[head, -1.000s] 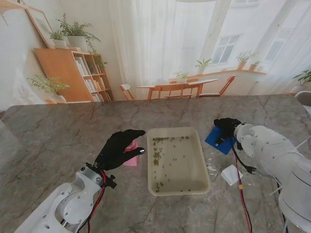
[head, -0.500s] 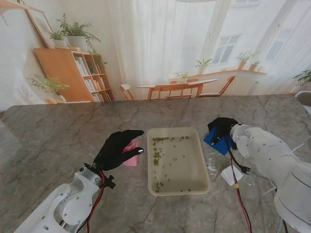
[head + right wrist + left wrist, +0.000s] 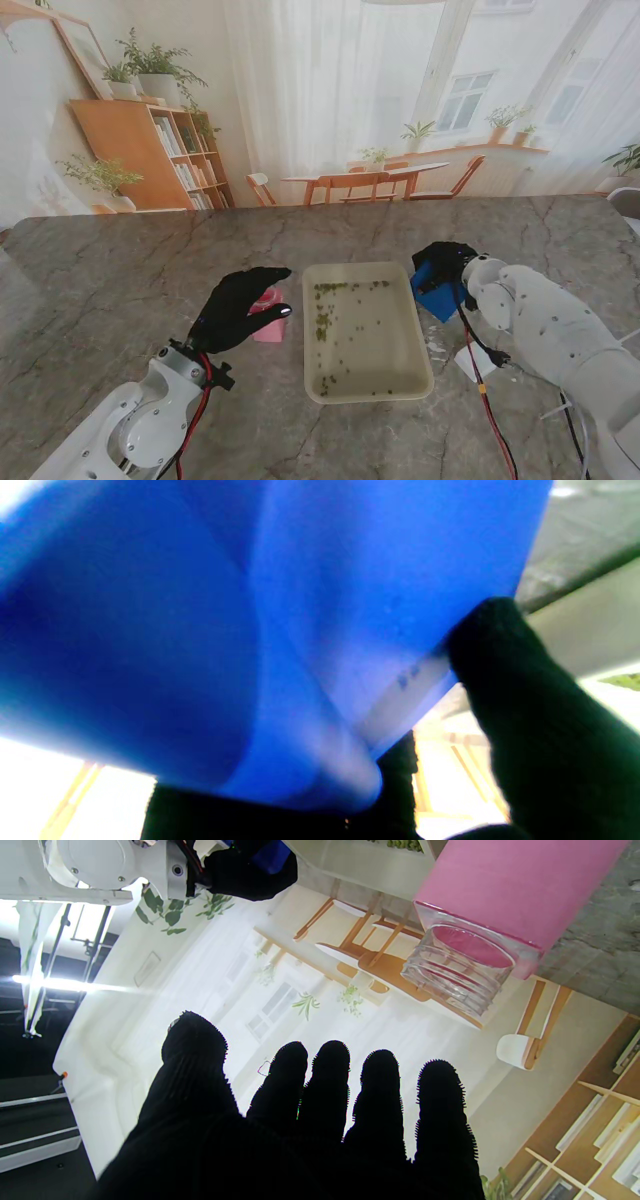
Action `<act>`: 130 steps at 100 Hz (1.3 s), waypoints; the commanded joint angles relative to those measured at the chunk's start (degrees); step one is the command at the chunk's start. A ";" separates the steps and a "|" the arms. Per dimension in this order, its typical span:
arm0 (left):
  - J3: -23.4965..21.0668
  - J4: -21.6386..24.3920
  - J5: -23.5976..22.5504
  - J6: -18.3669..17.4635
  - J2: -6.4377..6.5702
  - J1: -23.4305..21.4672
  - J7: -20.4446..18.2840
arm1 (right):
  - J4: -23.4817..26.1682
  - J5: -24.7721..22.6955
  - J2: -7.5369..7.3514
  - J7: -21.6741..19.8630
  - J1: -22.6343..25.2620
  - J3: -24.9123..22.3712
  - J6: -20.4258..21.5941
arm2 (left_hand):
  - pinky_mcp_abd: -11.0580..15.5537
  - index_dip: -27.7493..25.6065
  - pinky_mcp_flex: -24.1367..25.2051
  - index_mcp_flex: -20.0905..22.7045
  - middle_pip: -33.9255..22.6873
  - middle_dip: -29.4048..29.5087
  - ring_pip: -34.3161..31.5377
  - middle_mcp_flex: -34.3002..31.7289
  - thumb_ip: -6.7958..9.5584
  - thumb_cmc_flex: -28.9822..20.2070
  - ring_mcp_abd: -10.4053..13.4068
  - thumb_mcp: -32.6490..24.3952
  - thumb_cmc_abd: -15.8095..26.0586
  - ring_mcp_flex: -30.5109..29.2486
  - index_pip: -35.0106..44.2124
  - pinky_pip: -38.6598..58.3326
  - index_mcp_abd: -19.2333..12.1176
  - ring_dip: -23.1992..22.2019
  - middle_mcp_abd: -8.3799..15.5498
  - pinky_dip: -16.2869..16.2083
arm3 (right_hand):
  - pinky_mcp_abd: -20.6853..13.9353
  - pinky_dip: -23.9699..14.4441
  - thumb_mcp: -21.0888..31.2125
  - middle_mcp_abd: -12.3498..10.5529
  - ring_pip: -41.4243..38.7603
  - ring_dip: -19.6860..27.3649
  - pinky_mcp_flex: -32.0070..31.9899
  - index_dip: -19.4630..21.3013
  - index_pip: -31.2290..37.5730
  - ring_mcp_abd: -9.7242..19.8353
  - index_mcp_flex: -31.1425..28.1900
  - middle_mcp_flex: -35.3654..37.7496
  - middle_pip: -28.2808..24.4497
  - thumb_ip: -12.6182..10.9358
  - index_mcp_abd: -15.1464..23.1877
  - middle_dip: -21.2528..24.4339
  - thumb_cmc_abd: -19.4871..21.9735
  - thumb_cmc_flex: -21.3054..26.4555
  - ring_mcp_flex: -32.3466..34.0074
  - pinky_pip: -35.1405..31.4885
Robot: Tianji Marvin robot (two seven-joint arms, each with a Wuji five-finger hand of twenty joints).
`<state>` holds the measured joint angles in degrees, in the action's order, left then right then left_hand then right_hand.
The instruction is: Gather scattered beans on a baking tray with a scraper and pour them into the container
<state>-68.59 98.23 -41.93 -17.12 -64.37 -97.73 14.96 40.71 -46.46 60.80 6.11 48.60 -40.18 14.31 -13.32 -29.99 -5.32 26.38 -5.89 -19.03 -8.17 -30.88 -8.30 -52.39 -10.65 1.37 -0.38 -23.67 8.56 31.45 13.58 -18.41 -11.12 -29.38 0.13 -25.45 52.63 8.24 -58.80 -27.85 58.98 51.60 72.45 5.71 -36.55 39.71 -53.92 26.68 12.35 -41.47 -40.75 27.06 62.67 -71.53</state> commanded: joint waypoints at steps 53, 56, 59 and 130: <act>-0.50 0.78 -0.22 -0.79 -0.32 -1.48 1.38 | 19.66 -17.90 -3.76 -4.89 8.50 -18.03 3.75 | 0.34 -0.70 -0.14 1.50 -0.04 -1.27 -0.62 -0.57 5.89 -1.41 1.03 0.93 3.41 -1.43 0.61 1.82 -1.29 -0.60 1.62 -0.44 | -18.23 -14.69 13.21 -9.21 -14.79 -11.52 8.08 -2.30 6.98 5.15 -10.65 9.50 -1.75 -11.72 24.56 -1.80 -3.76 13.76 7.33 -27.88; -0.53 0.81 -0.24 -0.81 -0.33 -1.54 1.45 | 20.55 -18.32 -3.74 -4.85 8.82 -18.66 3.92 | 0.36 -0.69 -0.13 1.47 -0.02 -1.26 -0.63 -0.53 5.87 -1.35 1.06 0.97 3.44 -1.43 0.60 1.83 -1.32 -0.62 1.73 -0.46 | -18.29 -14.93 13.64 -9.39 -14.25 -11.37 8.02 -2.94 6.87 5.25 -10.86 9.73 -1.68 -11.66 24.60 -1.43 -4.17 13.58 7.55 -27.57; -0.54 0.83 -0.27 -0.82 -0.33 -1.58 1.51 | 21.32 -18.29 -3.62 -4.82 9.08 -19.13 3.92 | 0.35 -0.70 -0.16 1.50 -0.03 -1.27 -0.65 -0.55 5.87 -1.34 1.05 0.98 3.42 -1.47 0.62 1.85 -1.32 -0.63 1.66 -0.47 | -18.31 -15.03 13.73 -9.30 -14.11 -11.35 8.02 -3.22 6.84 5.27 -10.93 9.87 -1.65 -11.62 24.50 -1.25 -4.44 13.58 7.60 -27.50; -2.20 1.39 0.12 -1.81 -0.48 -3.44 2.20 | 18.46 -9.98 1.56 7.31 -0.32 1.18 4.17 | 0.30 -0.69 -0.19 1.63 -0.01 -1.24 -0.72 -0.62 5.89 -1.37 0.88 0.97 3.42 -1.70 0.63 1.82 -1.35 -0.84 1.59 -0.61 | -20.68 -17.98 17.03 -16.05 -22.75 -12.69 9.47 -28.75 -7.50 4.12 -4.58 5.86 -6.17 -10.95 12.83 -3.61 -3.89 18.47 7.40 -32.81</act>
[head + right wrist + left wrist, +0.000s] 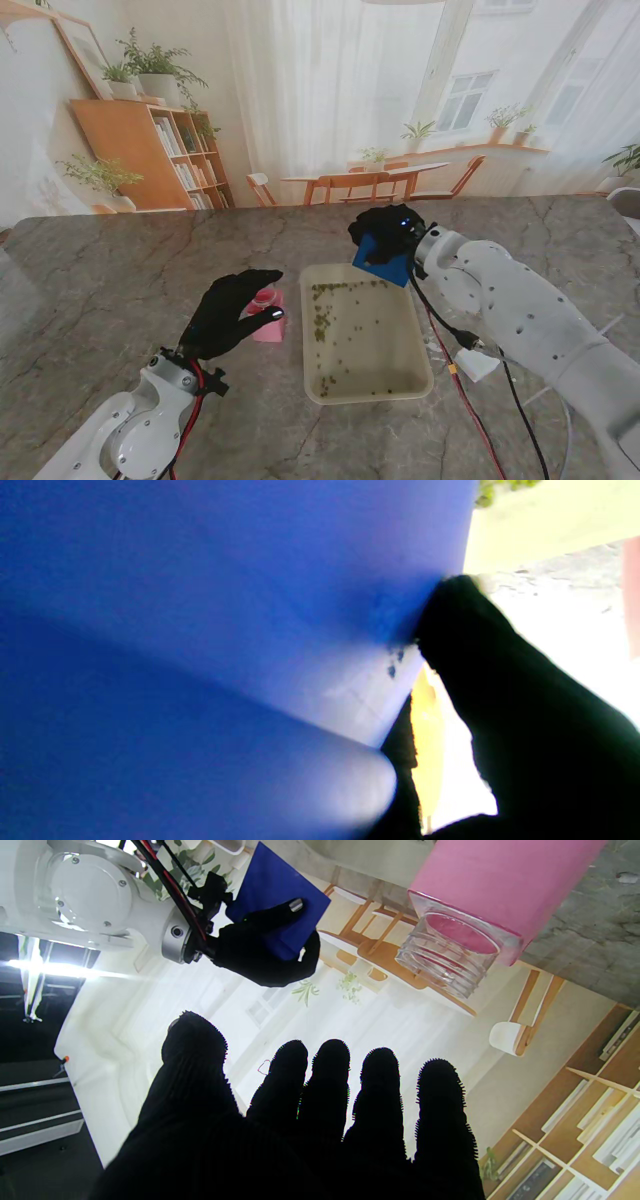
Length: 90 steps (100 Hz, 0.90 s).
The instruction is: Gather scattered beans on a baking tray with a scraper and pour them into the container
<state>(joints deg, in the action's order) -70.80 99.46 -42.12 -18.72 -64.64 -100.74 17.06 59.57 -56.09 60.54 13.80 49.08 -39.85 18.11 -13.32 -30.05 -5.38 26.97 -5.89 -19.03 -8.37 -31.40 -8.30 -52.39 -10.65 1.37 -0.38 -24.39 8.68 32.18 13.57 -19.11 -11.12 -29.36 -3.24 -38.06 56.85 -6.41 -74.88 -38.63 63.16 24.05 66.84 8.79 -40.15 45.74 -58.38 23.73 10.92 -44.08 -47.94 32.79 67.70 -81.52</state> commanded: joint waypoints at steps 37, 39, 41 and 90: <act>-0.54 0.40 1.05 -0.42 -0.32 -0.97 0.10 | -11.76 5.27 7.26 7.65 -8.69 17.84 2.63 | 0.20 -0.62 -0.11 1.14 -0.02 -1.23 -0.58 -0.18 5.90 -1.50 0.81 0.96 3.29 -1.10 0.51 1.00 -1.32 -0.25 1.63 -0.67 | -18.18 -4.73 12.76 0.79 -5.67 -1.26 5.09 -2.01 -1.15 3.24 3.15 -1.63 -1.62 -7.20 11.65 -0.78 1.48 9.30 1.82 -21.59; -0.58 0.40 1.10 -0.46 -0.32 -1.00 0.08 | -12.22 5.40 7.51 7.98 -8.93 18.50 2.75 | 0.19 -0.63 -0.13 1.18 -0.04 -1.23 -0.60 -0.23 5.90 -1.50 0.85 0.96 3.28 -1.15 0.53 1.00 -1.34 -0.26 1.56 -0.68 | -18.19 -4.62 12.85 1.01 -5.66 -1.22 5.06 -2.19 -1.00 3.62 3.47 -1.86 -1.51 -7.04 11.33 -0.70 1.15 8.77 1.61 -21.37; -0.63 0.41 1.15 -0.49 -0.32 -1.03 0.06 | -12.58 5.46 7.71 8.26 -9.13 19.10 2.81 | 0.20 -0.63 -0.12 1.16 -0.04 -1.24 -0.58 -0.24 5.90 -1.52 0.80 0.95 3.31 -1.11 0.52 0.99 -1.34 -0.26 1.58 -0.68 | -18.20 -4.55 12.78 1.15 -5.65 -1.20 5.04 -2.35 -1.02 3.84 3.77 -2.11 -1.37 -6.88 11.20 -0.61 0.84 8.27 1.46 -21.23; -1.46 0.08 2.66 -1.41 -0.46 -1.31 -0.35 | -19.09 6.83 10.62 10.09 -11.66 28.11 3.74 | 0.15 -0.65 -0.23 1.40 -0.06 -1.25 -0.74 -0.35 5.90 -1.60 0.65 0.98 3.26 -1.41 0.61 1.00 -1.34 -0.44 1.49 -0.79 | -17.38 -2.03 16.60 4.37 -4.84 -0.37 3.94 5.19 -9.35 6.26 10.56 -9.11 1.22 -11.60 1.61 1.04 1.16 -1.66 -2.92 -15.90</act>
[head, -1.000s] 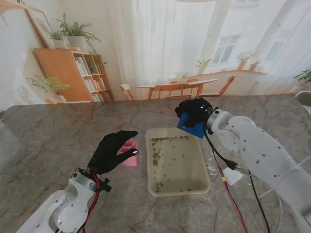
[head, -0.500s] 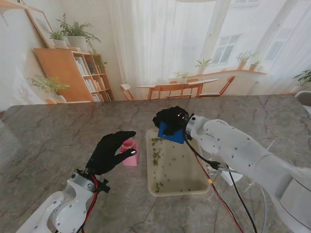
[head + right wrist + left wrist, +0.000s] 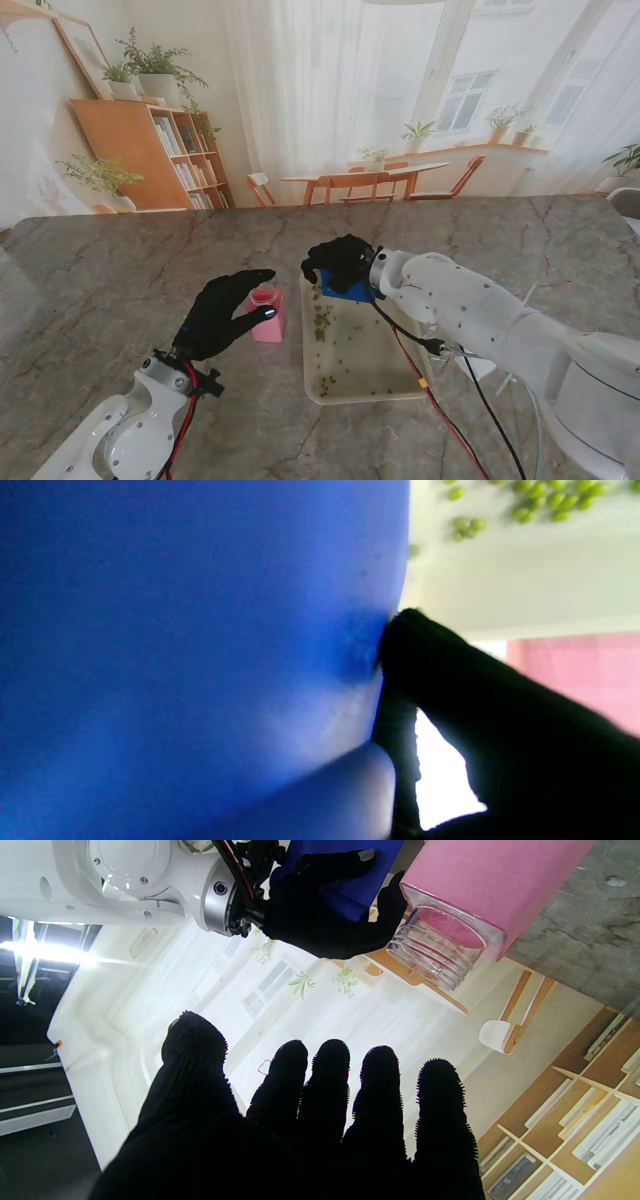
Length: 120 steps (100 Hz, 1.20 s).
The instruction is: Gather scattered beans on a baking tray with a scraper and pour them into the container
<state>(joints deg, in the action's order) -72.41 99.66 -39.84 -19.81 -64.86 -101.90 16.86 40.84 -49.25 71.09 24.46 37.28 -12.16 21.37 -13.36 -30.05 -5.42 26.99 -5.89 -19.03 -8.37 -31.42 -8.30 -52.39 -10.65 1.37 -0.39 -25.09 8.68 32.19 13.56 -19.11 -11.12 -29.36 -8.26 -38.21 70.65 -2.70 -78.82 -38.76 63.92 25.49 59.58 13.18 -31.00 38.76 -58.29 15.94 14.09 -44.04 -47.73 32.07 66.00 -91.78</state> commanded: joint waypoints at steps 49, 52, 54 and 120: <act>0.92 -0.72 0.72 -0.54 -0.18 0.75 -0.72 | 2.67 -0.88 -2.48 -2.44 2.74 -2.21 1.19 | 0.11 -0.70 -0.25 1.51 -0.11 -1.30 -0.78 -0.54 5.90 -1.63 0.63 0.95 3.24 -0.82 0.67 1.00 -1.30 -0.54 1.43 -0.84 | -5.03 1.56 2.66 7.92 6.66 3.03 -5.39 5.36 -14.72 -3.72 10.94 -12.72 9.32 -6.76 -12.69 6.98 1.68 -6.82 -8.96 3.19; 0.94 -0.74 0.70 -0.55 -0.19 0.76 -0.68 | 3.10 -1.01 -2.69 -2.58 3.04 -2.67 0.97 | 0.09 -0.70 -0.24 1.53 -0.12 -1.31 -0.79 -0.55 5.90 -1.66 0.73 0.95 3.22 -0.85 0.68 0.99 -1.33 -0.54 1.51 -0.84 | -6.60 1.92 3.19 7.93 7.03 3.37 -4.54 5.75 -15.03 -2.57 10.91 -12.68 9.10 -6.86 -13.04 7.01 1.05 -5.99 -8.17 3.46; 0.95 -0.74 0.71 -0.55 -0.19 0.77 -0.66 | 3.46 -1.05 -2.84 -2.78 3.28 -3.08 0.80 | 0.09 -0.70 -0.29 1.50 -0.11 -1.31 -0.80 -0.52 5.89 -1.61 0.75 0.98 3.21 -0.90 0.67 1.02 -1.40 -0.55 1.66 -0.84 | -7.58 2.22 3.47 8.06 7.33 3.64 -4.01 5.92 -15.39 -2.01 10.99 -12.67 8.98 -6.90 -13.32 7.06 0.76 -5.56 -7.78 3.87; 1.32 -1.01 0.72 -0.87 -0.23 0.99 -0.42 | 12.90 -2.27 -7.48 -13.15 10.12 -15.09 -4.25 | -0.25 -0.76 -0.41 1.72 -0.17 -1.36 -0.85 -0.80 5.90 -1.61 0.49 0.96 3.12 -1.10 0.76 1.22 -1.35 -0.61 1.54 -0.94 | -11.26 0.17 1.81 10.79 15.21 10.38 -0.79 13.09 -4.70 -0.40 0.70 -1.13 2.73 -4.62 -18.24 1.88 2.11 -5.61 -2.39 11.04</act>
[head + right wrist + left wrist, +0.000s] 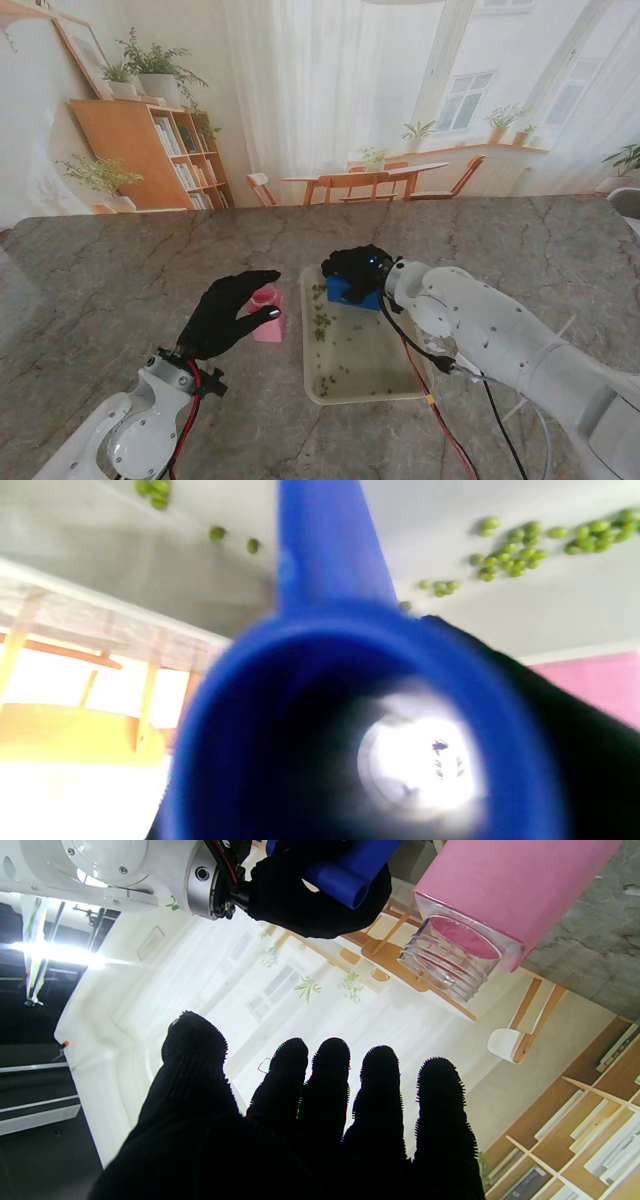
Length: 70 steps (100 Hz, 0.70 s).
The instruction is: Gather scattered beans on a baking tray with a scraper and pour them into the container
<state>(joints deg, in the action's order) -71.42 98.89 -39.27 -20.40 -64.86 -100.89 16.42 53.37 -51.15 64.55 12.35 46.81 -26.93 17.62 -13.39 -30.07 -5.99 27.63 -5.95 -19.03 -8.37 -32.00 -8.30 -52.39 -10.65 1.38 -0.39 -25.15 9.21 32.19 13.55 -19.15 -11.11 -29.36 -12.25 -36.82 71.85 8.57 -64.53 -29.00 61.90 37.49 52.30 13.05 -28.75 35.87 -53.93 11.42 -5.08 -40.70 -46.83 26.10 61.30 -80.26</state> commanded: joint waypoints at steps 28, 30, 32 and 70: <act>0.60 -0.40 0.25 -0.37 -0.22 0.20 -0.04 | 2.64 -1.98 -2.22 -3.10 2.64 -4.06 -1.53 | -0.31 -0.75 0.10 1.12 -0.10 -1.36 -0.95 -0.20 5.89 -1.51 0.64 0.96 3.20 -1.25 0.25 1.37 -1.41 -0.63 1.62 -1.09 | -7.32 0.11 -6.40 -4.06 4.37 -0.65 2.28 -13.04 19.22 -0.37 -2.54 8.82 -4.33 6.67 10.26 -2.70 6.80 4.14 7.59 -4.36; 0.62 -0.41 0.25 -0.37 -0.22 0.21 -0.05 | 2.60 -2.00 -2.21 -3.00 2.73 -4.19 -1.74 | -0.33 -0.76 0.09 1.15 -0.10 -1.37 -0.94 -0.22 5.89 -1.51 0.54 0.96 3.19 -1.22 0.26 1.38 -1.35 -0.64 1.53 -1.10 | -7.73 -0.20 -7.89 -4.57 4.41 -0.64 2.56 -13.85 20.03 -0.21 -3.89 10.39 -4.35 6.68 12.11 -2.44 9.38 5.47 8.69 -5.42; 0.63 -0.42 0.25 -0.37 -0.22 0.22 -0.06 | 2.50 -2.00 -2.17 -2.79 2.78 -4.30 -1.92 | -0.36 -0.76 0.09 1.14 -0.10 -1.37 -0.96 -0.23 5.90 -1.57 0.54 0.93 3.15 -1.27 0.26 1.40 -1.34 -0.65 1.49 -1.12 | -8.12 -0.45 -9.08 -5.01 4.40 -0.67 2.82 -14.51 20.22 -0.06 -4.96 11.67 -4.23 6.51 13.67 -2.11 11.38 6.56 9.65 -6.28; 0.74 -0.46 0.29 -0.22 -0.21 0.23 -0.13 | 1.57 -1.76 -1.63 -0.44 2.52 -5.34 -2.66 | -0.41 -0.77 0.00 1.11 -0.11 -1.38 -1.17 -0.26 5.90 -1.56 0.49 0.94 3.25 -1.58 0.24 1.60 -1.34 -0.91 1.56 -1.38 | -9.20 -0.25 -21.77 -4.16 4.92 -2.49 3.47 -15.18 13.79 2.43 -3.17 15.06 -0.66 2.37 15.43 -1.97 28.53 22.08 11.90 -9.00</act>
<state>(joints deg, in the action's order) -70.91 98.53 -39.13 -20.52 -64.86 -100.46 16.20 55.63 -53.00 62.70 12.06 50.05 -32.75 15.49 -13.39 -30.07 -6.00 27.64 -5.95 -19.03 -8.37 -32.00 -8.30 -52.39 -10.65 1.38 -0.38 -26.08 9.22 32.78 13.55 -19.63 -11.12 -29.35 -11.39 -36.82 47.23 3.47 -57.74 -30.03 64.89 20.64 65.00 13.26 -33.20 52.00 -53.79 16.54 5.86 -41.23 -28.93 35.85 69.31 -85.01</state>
